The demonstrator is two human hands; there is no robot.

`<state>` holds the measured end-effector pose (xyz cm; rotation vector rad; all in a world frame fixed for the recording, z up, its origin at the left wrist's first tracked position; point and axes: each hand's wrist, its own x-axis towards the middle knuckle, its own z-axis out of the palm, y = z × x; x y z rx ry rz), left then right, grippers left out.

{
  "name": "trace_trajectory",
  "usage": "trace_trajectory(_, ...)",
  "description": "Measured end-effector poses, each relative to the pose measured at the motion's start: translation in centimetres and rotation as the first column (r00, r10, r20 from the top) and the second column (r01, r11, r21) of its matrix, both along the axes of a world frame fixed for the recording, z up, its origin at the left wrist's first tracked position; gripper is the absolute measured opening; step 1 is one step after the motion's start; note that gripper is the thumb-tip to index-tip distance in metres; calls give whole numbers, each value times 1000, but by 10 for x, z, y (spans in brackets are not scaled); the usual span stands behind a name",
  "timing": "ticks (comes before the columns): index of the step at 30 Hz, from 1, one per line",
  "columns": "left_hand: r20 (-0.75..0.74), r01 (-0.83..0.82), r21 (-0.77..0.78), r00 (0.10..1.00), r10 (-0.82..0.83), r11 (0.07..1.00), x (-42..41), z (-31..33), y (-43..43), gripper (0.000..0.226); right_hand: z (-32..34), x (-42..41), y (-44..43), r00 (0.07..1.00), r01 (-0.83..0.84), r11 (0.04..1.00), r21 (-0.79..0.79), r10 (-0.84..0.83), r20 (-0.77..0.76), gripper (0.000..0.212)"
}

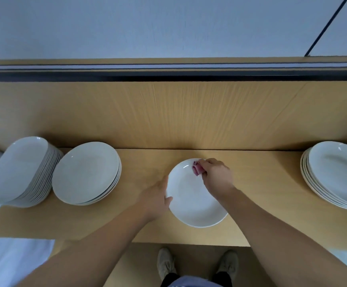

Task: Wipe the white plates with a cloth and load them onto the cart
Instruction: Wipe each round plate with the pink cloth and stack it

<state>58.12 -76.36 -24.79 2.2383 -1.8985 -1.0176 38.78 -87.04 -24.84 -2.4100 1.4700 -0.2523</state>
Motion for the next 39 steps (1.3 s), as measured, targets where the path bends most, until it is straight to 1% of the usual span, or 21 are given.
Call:
trace_trajectory(2, 19, 118, 69, 993, -120, 991, 7, 1, 6, 90, -8, 12, 3, 997, 46, 999, -14, -46, -59, 22)
trace_trajectory(4, 35, 191, 87, 980, -195, 978, 12, -1, 8, 101, -15, 25, 6, 992, 62, 997, 42, -57, -113, 25)
trace_trajectory(7, 56, 221, 42, 973, -223, 974, 14, -1, 7, 99, -24, 44, 12, 984, 90, 990, 105, -72, -163, 29)
trace_trajectory(9, 46, 213, 15, 976, -213, 977, 12, 0, 8, 96, -26, 51, 17, 984, 100, 988, 115, -82, -157, 31)
trace_trajectory(11, 31, 207, -11, 978, -207, 978, 11, 0, 9, 95, -30, 54, 22, 987, 74, 991, 109, -57, -152, 29)
trace_trajectory(13, 24, 208, -29, 978, -208, 978, 12, -1, 9, 95, -35, 55, 28, 992, 16, 996, 91, -5, -127, 25)
trace_trajectory(16, 28, 207, -29, 978, -207, 978, 14, -6, 6, 96, -41, 55, 40, 996, -84, 994, 64, 83, 18, 26)
trace_trajectory(18, 45, 211, -23, 977, -210, 977, 16, -8, 5, 95, -40, 53, 51, 974, -211, 976, 57, 205, 100, 19)
trace_trajectory(19, 56, 214, -10, 975, -213, 977, 16, -9, 5, 95, -41, 50, 57, 955, -281, 959, 44, 275, 115, 15)
trace_trajectory(21, 89, 225, 9, 970, -225, 974, 16, -9, 5, 96, -42, 39, 63, 909, -408, 913, 4, 406, 94, 15)
trace_trajectory(24, 113, 229, 3, 967, -227, 974, 15, -8, 4, 96, -44, 22, 61, 854, -514, 855, -67, 517, 55, 17)
trace_trajectory(27, 175, 251, -19, 954, -244, 968, 15, -7, 2, 96, -43, 23, 54, 835, -549, 836, 8, 548, 56, 24)
trace_trajectory(29, 239, 311, -34, 925, -294, 950, 16, -7, 2, 93, -44, 26, 52, 832, -554, 833, 13, 552, 58, 26)
trace_trajectory(31, 257, 343, -43, 911, -321, 938, 18, -8, 2, 91, -44, 21, 56, 810, -586, 810, 16, 585, 28, 26)
trace_trajectory(33, 250, 335, -48, 916, -314, 941, 19, -9, 2, 92, -42, 7, 56, 759, -651, 758, 32, 651, 8, 21)
trace_trajectory(34, 244, 330, -46, 919, -310, 943, 19, -10, 2, 93, -40, -2, 55, 732, -680, 730, 72, 681, 12, 17)
trace_trajectory(35, 238, 328, -47, 921, -309, 943, 19, -10, 2, 94, -39, -11, 51, 711, -698, 702, 142, 702, 22, 14)
trace_trajectory(37, 226, 336, -55, 921, -316, 940, 20, -11, 1, 97, -34, -25, 39, 663, -723, 639, 262, 748, 5, 15)
trace_trajectory(38, 225, 348, -68, 918, -325, 935, 20, -10, 1, 97, -32, -29, 32, 632, -741, 613, 275, 775, -23, 17)
trace_trajectory(39, 234, 367, -91, 912, -338, 926, 20, -9, 1, 97, -30, -29, 26, 605, -768, 601, 222, 794, -58, 17)
